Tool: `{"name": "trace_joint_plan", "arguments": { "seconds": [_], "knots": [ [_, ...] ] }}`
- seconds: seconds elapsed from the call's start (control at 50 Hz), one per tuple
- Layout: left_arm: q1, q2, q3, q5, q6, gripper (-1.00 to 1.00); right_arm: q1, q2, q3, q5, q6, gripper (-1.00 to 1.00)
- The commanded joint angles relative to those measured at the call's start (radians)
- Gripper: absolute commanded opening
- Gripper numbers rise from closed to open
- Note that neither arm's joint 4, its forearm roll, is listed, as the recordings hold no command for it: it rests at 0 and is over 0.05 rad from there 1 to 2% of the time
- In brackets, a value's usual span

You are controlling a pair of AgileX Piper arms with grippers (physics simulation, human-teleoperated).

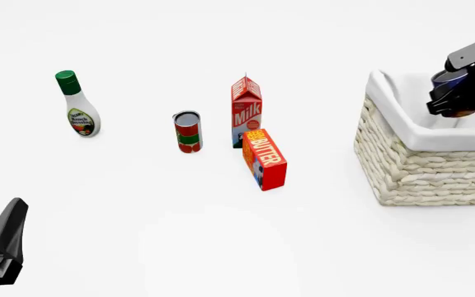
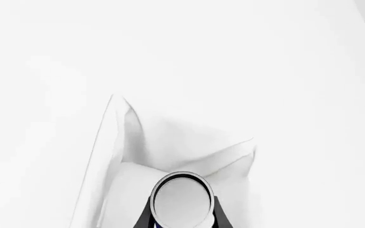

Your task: Pick the alphabet soup and place it in the basket.

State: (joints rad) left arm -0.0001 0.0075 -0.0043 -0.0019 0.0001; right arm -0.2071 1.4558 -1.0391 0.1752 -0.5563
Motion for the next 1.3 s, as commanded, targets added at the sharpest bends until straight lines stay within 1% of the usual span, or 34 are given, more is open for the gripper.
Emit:
{"name": "trace_joint_plan", "arguments": {
  "seconds": [0.02, 0.4, 1.08, 1.1, 1.3],
  "knots": [
    [0.0, 0.0, 0.0, 0.0, 0.0, 1.0, 0.005, 0.029, -0.025, -0.008, 0.018, -1.0],
    [0.0, 0.0, 0.0, 0.0, 0.0, 1.0, 0.003, 0.079, -0.03, -0.028, 0.012, -1.0],
    [0.0, 0.0, 0.0, 0.0, 0.0, 1.0, 0.002, 0.101, -0.033, -0.036, 0.016, -1.0],
    [0.0, 0.0, 0.0, 0.0, 0.0, 1.0, 0.001, 0.102, -0.033, -0.036, 0.015, 1.0],
    [0.0, 0.0, 0.0, 0.0, 0.0, 1.0, -0.003, 0.099, -0.04, -0.032, 0.017, 1.0]
  ]
}}
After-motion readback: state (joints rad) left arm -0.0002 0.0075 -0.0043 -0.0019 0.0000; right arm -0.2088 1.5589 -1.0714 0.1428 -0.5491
